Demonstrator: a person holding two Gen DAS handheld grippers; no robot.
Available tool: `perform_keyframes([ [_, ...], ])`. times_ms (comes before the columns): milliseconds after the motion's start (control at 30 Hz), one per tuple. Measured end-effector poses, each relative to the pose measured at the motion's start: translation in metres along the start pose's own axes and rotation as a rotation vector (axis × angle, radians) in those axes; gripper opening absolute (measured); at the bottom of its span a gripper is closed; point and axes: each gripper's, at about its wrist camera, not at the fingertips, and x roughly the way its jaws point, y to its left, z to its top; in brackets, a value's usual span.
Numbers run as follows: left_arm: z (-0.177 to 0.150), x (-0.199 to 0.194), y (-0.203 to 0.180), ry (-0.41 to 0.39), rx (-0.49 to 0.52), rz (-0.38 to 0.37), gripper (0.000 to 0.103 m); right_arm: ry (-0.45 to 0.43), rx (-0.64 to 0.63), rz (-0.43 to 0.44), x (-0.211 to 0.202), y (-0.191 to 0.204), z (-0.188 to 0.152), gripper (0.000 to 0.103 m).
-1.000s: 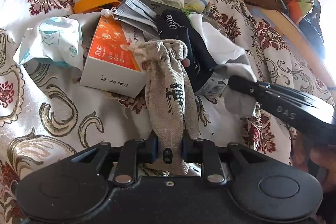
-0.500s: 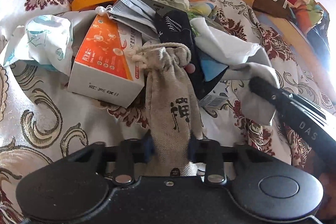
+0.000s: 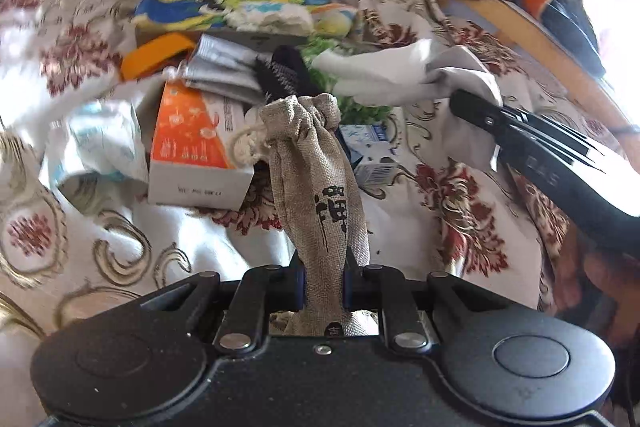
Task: Organize soft objects
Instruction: 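Lift the pouch and the white-grey cloth up from the pile, then lower the pouch and the white-grey cloth into the cartoon tray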
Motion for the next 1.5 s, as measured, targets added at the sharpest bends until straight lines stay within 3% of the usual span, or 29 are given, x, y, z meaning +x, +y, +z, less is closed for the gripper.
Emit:
perform_keyframes([
  [600, 0.025, -0.043, -0.017, -0.142, 0.058, 0.015, 0.018, -0.202, -0.08, 0.014, -0.032, 0.011, 0.007, 0.007],
  [900, 0.047, -0.048, -0.018, -0.204, 0.071, 0.022, 0.018, -0.257, -0.105, 0.024, -0.02, 0.011, 0.023, 0.007],
  [1067, 0.076, -0.043, -0.015, -0.272, 0.072, 0.038, 0.018, -0.273, -0.055, 0.043, 0.014, -0.004, 0.049, 0.007],
  [1200, 0.11, -0.033, -0.009, -0.344, 0.049, 0.046, 0.018, -0.263, -0.026, 0.043, 0.065, -0.017, 0.073, 0.007],
  [1500, 0.191, 0.027, 0.024, -0.426, 0.009, 0.078, 0.018, -0.211, 0.062, 0.065, 0.178, -0.052, 0.091, 0.007],
])
